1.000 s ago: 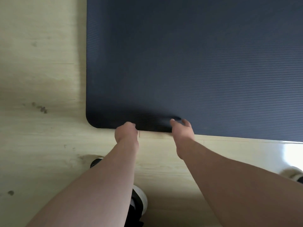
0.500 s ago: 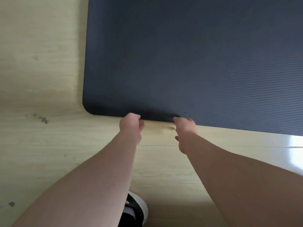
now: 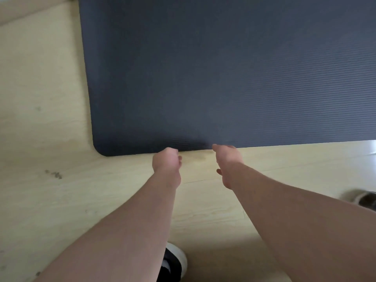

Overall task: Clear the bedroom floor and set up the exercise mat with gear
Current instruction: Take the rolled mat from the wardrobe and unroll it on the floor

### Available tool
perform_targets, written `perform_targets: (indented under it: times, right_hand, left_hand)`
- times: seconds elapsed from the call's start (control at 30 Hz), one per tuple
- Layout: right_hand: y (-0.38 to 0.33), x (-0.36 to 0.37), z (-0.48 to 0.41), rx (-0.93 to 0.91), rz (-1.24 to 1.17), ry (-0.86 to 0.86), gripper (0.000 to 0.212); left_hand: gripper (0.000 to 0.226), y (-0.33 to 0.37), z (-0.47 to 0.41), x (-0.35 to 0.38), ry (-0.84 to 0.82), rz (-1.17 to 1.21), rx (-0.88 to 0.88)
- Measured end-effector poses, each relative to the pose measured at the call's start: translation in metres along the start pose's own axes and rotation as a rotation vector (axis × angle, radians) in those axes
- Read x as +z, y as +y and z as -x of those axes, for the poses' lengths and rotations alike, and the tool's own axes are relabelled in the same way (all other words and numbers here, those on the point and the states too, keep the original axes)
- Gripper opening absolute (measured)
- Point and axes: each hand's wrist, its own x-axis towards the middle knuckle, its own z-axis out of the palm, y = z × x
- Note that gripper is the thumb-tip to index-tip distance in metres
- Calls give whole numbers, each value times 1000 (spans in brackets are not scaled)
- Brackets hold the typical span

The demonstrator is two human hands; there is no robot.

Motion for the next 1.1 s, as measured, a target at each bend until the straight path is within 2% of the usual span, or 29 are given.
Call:
perform_targets:
  times: [0.1,0.27,0.43,0.57,0.67,0.83,1.1]
  right_hand:
    - [-8,-55,7,4,-87,25,28]
    - [-34,-180,5,-30,-253,54,48]
    - [-47,-337,-5,-33,-380,106,25]
    - [-49,-451,-9,-25,-476,151,36]
    - [-55,-529,-9,3,-541,180,35]
    - [-68,-606,-5,28,-647,235,24]
    - [-110,-707,2,94,-668,299,27]
  left_hand:
    - [5,-1,44,34,-19,-52,41]
    - [9,-4,130,140,-118,-146,181]
    - [15,-46,228,267,-233,-239,245]
    - [7,-94,301,355,-307,-340,258]
    - [4,-128,354,408,-333,-428,257]
    - [7,-152,415,454,-359,-463,207]
    - [7,-137,484,509,-366,-546,90]
